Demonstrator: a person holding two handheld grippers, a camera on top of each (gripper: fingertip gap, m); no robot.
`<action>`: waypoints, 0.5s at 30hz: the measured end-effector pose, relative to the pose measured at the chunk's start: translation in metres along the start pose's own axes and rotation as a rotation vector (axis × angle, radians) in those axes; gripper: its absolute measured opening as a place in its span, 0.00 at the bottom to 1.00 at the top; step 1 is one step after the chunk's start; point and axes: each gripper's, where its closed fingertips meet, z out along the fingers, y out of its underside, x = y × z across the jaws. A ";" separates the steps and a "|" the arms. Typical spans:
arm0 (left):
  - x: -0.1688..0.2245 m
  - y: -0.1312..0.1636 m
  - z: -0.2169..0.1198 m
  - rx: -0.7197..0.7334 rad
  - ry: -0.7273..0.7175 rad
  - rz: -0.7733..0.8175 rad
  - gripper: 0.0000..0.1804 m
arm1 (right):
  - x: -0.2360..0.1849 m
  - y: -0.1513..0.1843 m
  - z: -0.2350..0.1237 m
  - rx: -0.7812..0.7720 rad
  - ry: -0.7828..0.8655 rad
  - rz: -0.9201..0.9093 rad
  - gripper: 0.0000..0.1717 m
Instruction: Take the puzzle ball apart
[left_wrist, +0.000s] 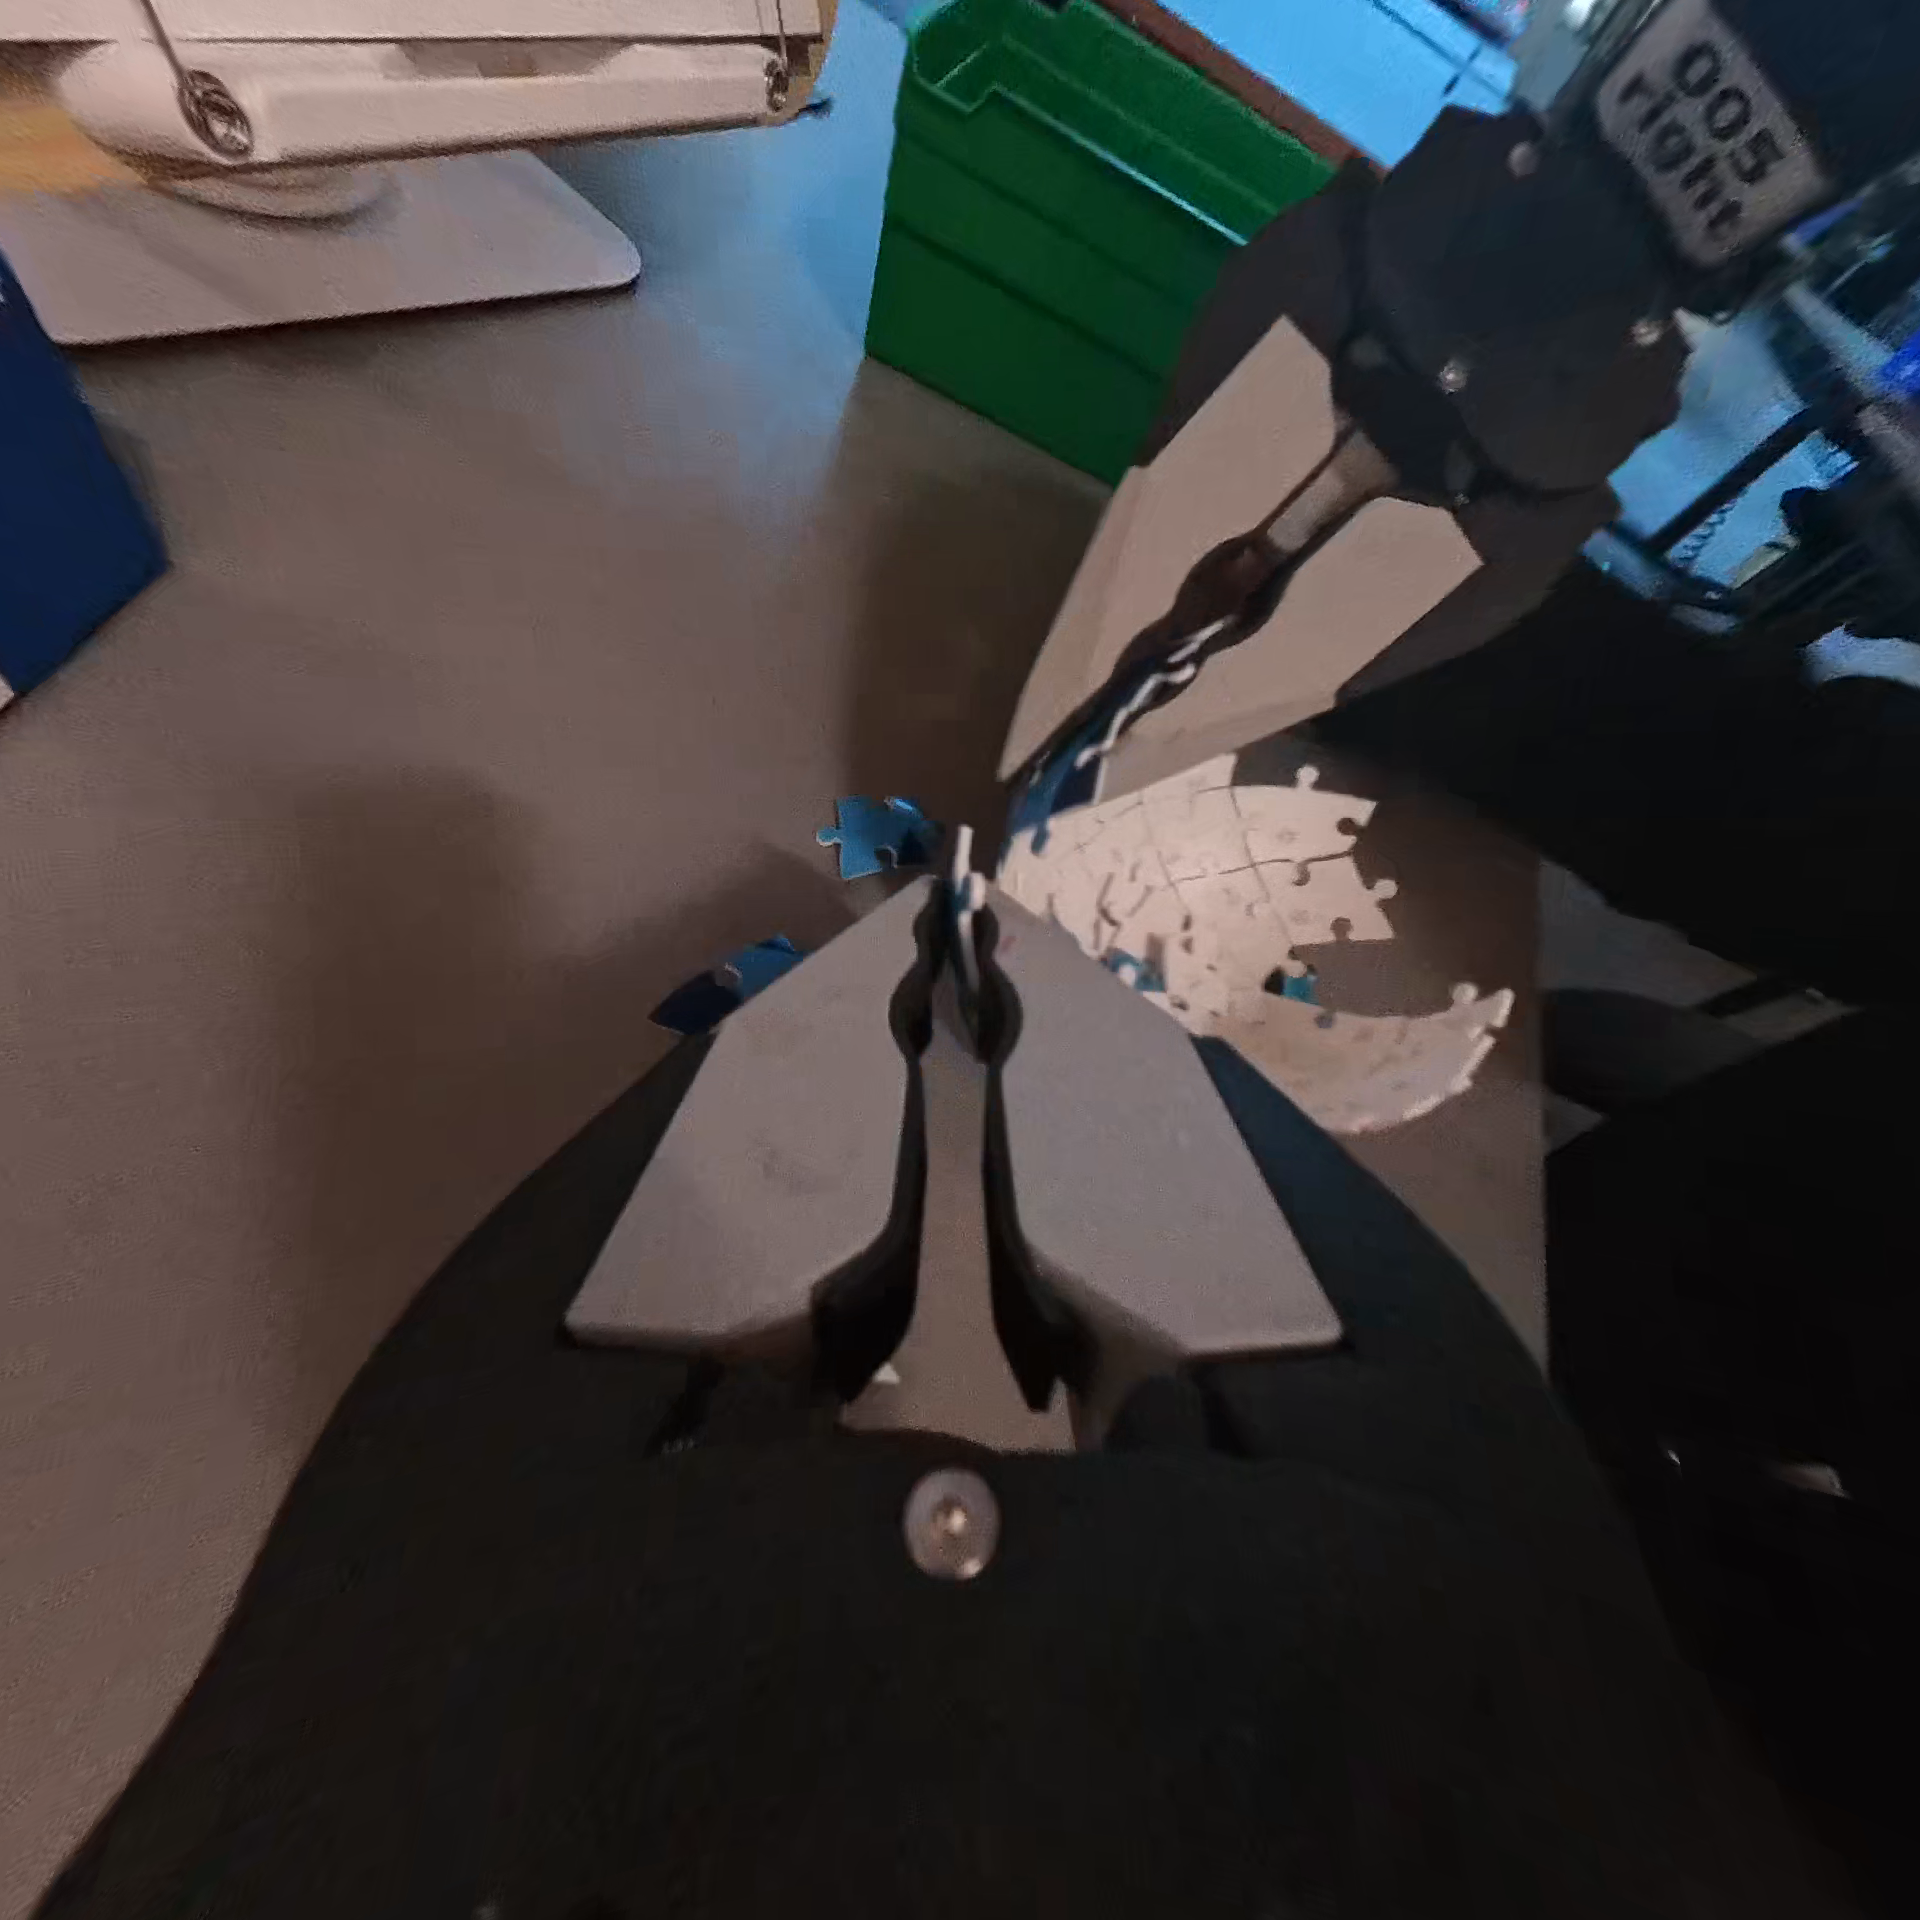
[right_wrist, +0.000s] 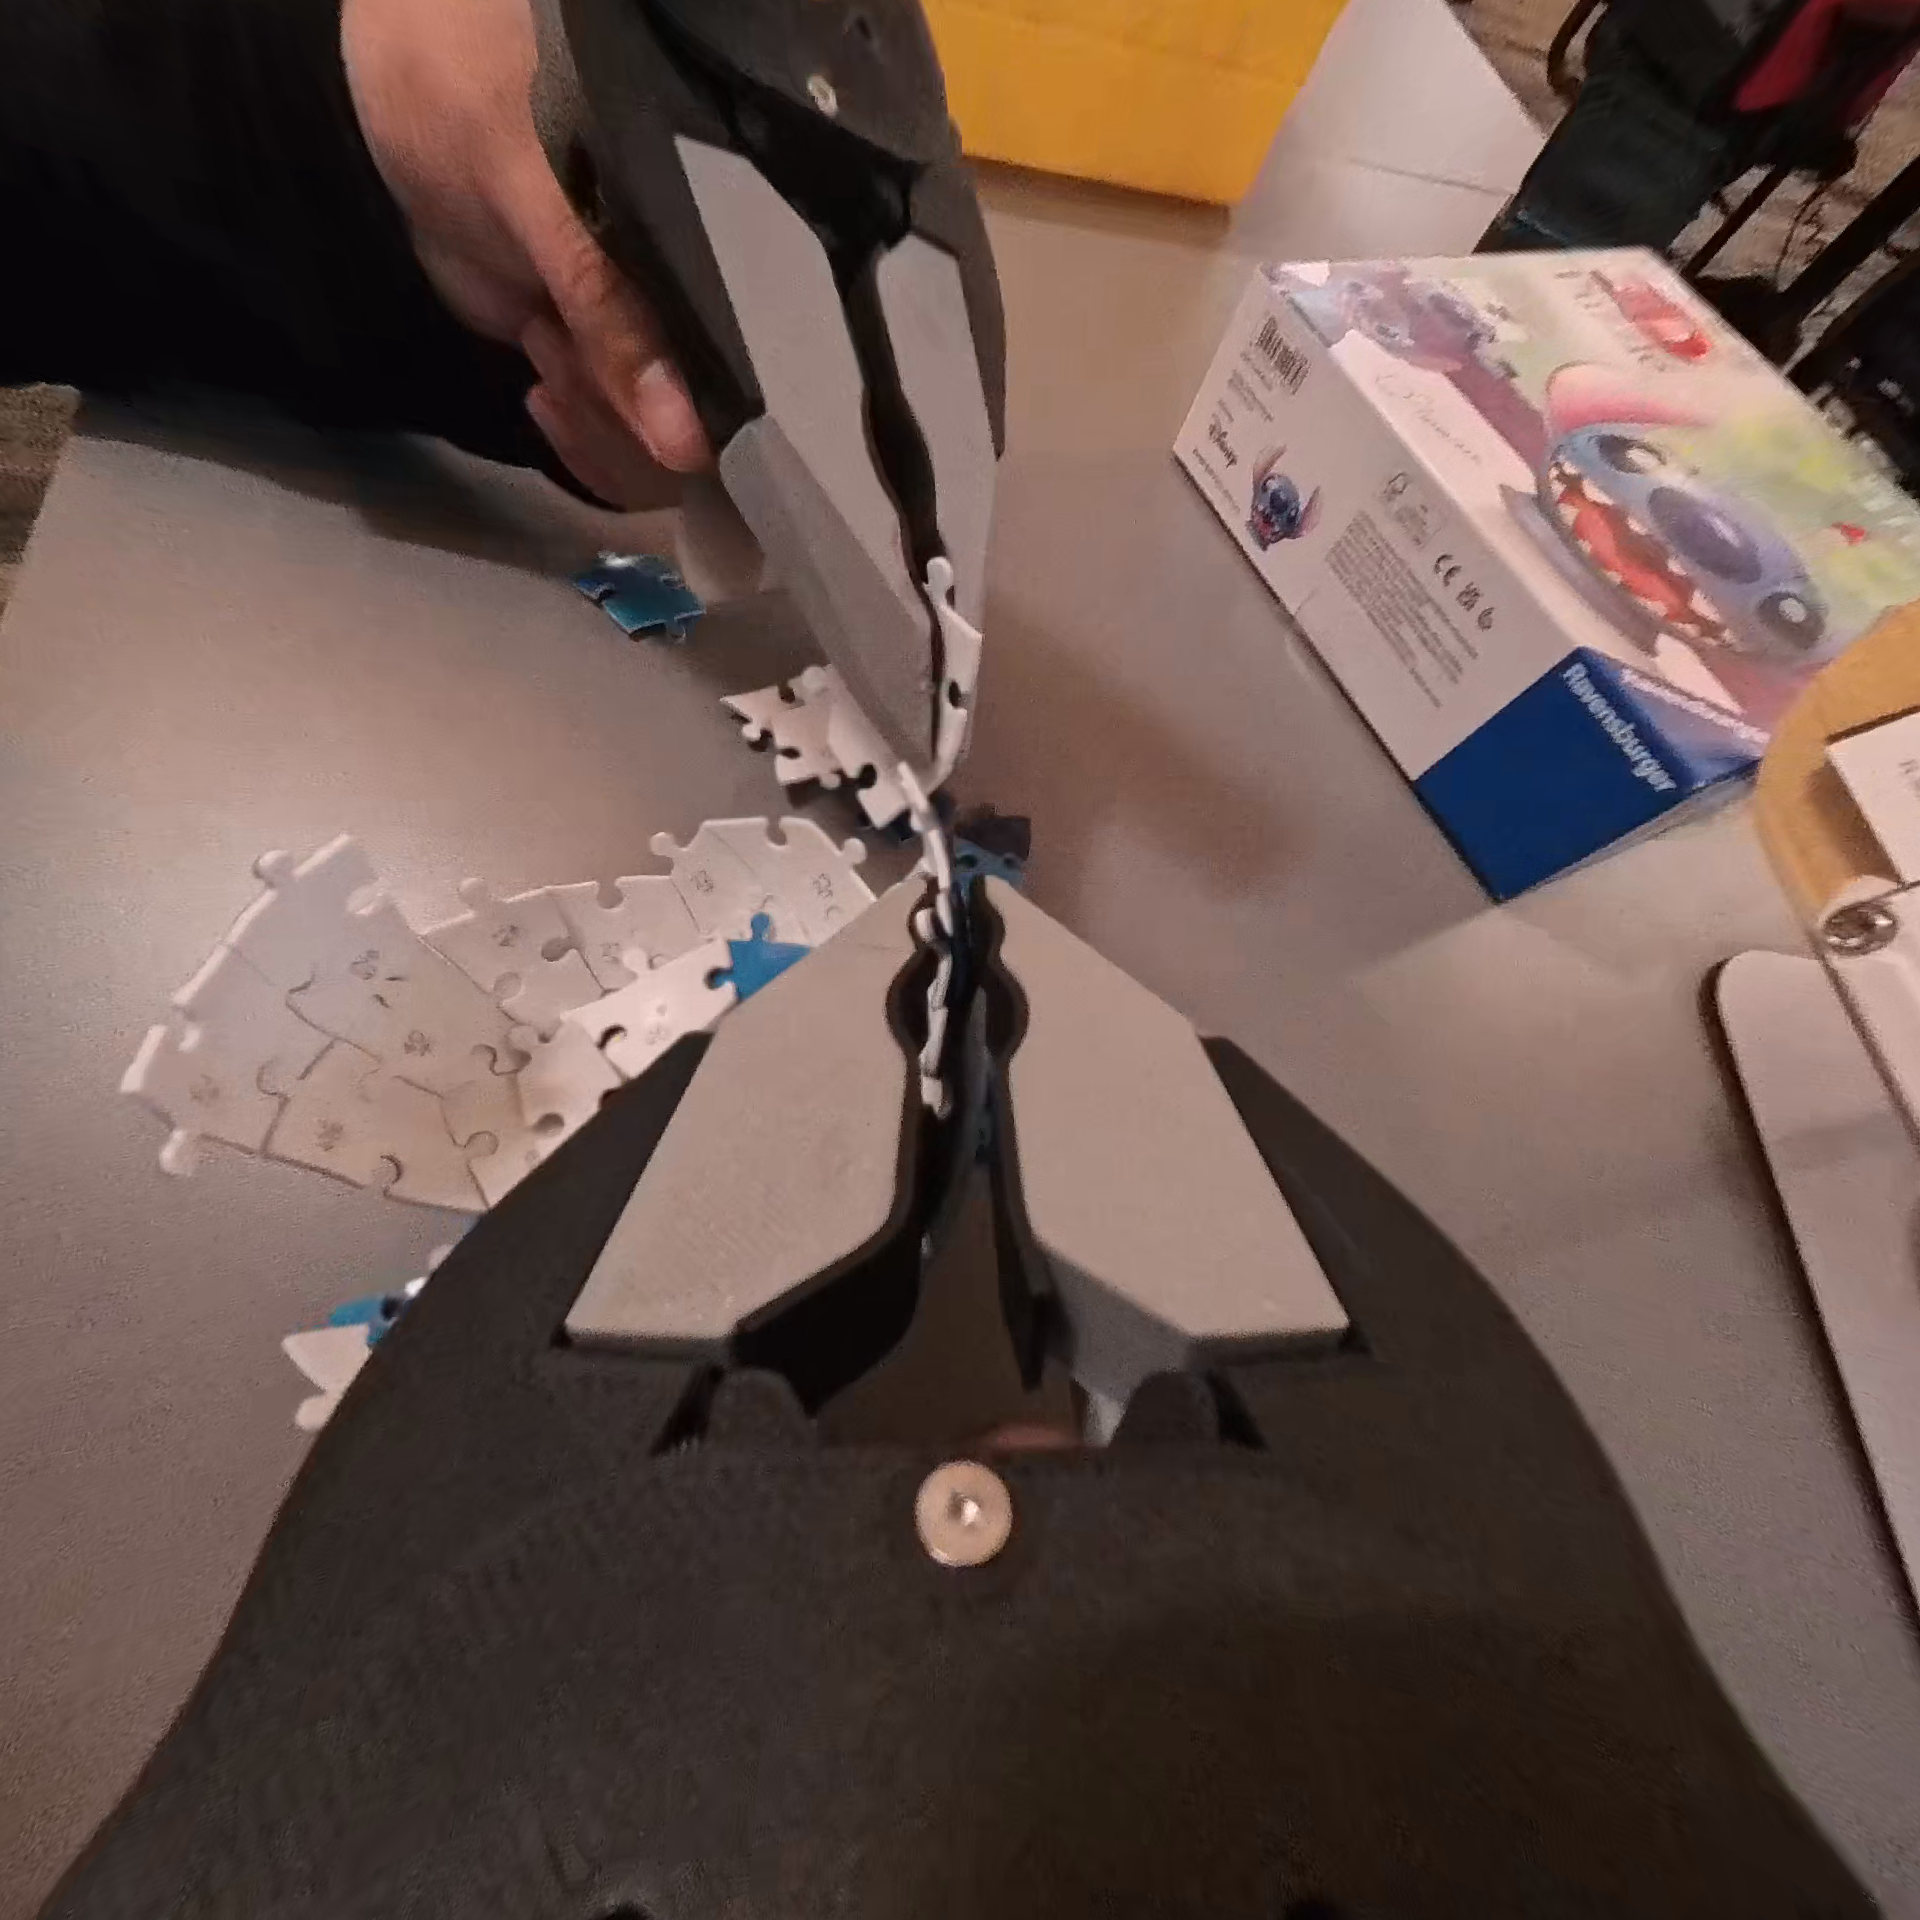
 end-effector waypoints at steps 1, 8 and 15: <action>-0.001 0.002 0.001 -0.020 -0.016 0.010 0.05 | 0.001 0.004 0.004 -0.025 0.002 0.020 0.01; 0.011 0.015 0.017 -0.149 -0.042 0.225 0.06 | -0.002 0.004 0.007 0.002 -0.065 0.107 0.01; 0.010 0.013 0.026 -0.142 -0.074 0.333 0.00 | -0.005 0.004 0.003 -0.005 -0.096 0.132 0.05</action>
